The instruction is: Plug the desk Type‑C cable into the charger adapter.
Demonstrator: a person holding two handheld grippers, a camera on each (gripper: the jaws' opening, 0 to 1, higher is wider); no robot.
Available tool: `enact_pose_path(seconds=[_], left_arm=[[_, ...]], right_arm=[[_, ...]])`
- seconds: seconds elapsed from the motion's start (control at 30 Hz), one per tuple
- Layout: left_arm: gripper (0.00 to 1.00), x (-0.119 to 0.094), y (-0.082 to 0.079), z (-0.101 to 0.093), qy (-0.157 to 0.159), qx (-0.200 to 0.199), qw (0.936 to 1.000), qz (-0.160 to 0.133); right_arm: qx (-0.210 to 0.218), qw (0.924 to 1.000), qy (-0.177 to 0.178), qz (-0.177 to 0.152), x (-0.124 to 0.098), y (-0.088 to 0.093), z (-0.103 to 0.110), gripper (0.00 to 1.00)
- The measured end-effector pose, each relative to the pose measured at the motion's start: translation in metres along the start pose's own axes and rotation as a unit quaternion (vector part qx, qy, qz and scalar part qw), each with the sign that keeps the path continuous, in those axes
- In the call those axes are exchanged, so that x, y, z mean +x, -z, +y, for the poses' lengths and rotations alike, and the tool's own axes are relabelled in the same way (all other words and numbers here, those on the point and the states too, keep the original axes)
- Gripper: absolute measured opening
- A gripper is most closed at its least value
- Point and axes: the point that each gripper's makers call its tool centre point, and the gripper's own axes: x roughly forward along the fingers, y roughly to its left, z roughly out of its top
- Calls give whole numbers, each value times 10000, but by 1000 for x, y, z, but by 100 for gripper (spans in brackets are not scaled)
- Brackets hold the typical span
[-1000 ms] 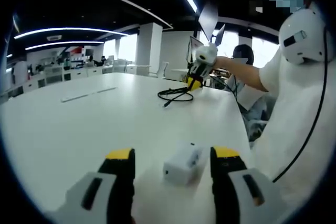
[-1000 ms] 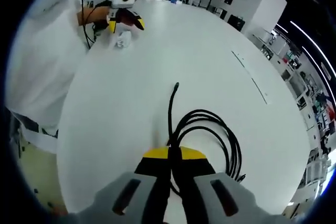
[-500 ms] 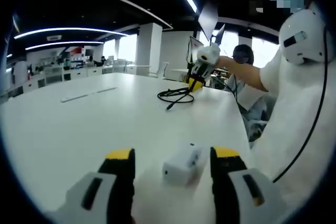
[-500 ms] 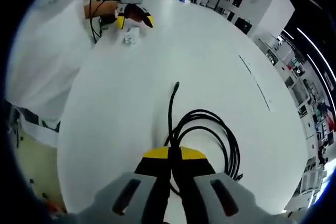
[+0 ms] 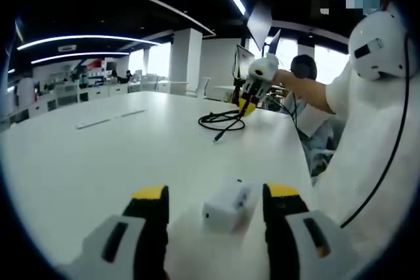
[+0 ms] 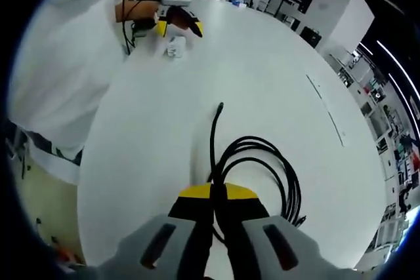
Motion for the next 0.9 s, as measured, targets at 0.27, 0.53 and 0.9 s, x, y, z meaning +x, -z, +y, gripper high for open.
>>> enact_pose_path(seconds=[0.27,0.53,0.9], left_arm=[[57,1,-3,-1,21,37,10000,-3],[57,1,-3,-2,26,38,10000,12],[57,2,-3,-1,25,37,10000,11]], right_arm=[[-111,9999,-52,55,2,-5,6,2],[-221,9997,-93,94,4,-8,8,2],[-307,9994,-135,114,6,-12,12,2]])
